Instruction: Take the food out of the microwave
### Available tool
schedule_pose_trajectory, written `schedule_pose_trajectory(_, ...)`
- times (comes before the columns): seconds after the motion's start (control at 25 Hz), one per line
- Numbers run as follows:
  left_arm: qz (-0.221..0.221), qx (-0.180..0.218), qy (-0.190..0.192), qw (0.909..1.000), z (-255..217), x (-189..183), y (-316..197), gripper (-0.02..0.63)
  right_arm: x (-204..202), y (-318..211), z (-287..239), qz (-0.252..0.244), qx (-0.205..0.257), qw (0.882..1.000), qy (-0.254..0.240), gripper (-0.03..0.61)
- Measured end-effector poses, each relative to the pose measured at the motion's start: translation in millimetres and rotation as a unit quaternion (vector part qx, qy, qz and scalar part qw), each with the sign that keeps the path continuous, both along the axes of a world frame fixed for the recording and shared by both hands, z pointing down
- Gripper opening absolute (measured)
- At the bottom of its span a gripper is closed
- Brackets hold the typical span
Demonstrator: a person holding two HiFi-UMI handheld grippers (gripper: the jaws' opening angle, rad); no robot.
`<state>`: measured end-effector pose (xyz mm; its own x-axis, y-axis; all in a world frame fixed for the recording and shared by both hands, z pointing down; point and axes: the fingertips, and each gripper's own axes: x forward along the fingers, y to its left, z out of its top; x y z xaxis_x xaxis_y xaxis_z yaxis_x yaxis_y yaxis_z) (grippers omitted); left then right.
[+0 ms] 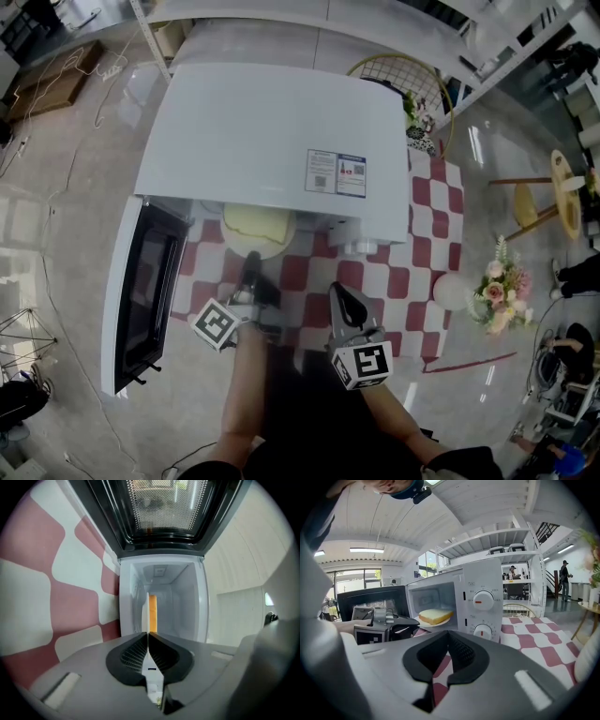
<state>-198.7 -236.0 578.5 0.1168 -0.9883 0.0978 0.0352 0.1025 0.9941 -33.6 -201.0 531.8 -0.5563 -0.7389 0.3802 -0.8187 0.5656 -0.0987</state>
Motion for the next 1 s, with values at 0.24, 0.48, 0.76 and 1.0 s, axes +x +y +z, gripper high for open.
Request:
schedule_pose_trajectory(0.24,-0.008,0.000,-0.003,1.0000,-2.3,2.4,11.7,0.023,5.1,8.4,-2.9,-0.007,0.004,1.000,-0.002,0.002)
schedule_pose_trajectory(0.48,-0.016,-0.003,-0.002,0.9999,1.3,5.2,25.3,0.023,9.7,17.3,-5.1,-0.016,0.006,1.000,-0.003,0.001)
schedule_pose_trajectory(0.76,-0.022,0.002,-0.003,0.9998,-3.9,12.8,37.7,0.023,19.4,25.3,-7.8,-0.021,0.012,1.000,-0.005,0.002)
schedule_pose_trajectory(1.0,-0.023,0.014,0.001,0.9996,-9.6,20.5,47.3,0.023,27.3,33.8,-9.4,-0.020,0.010,1.000,-0.005,0.002)
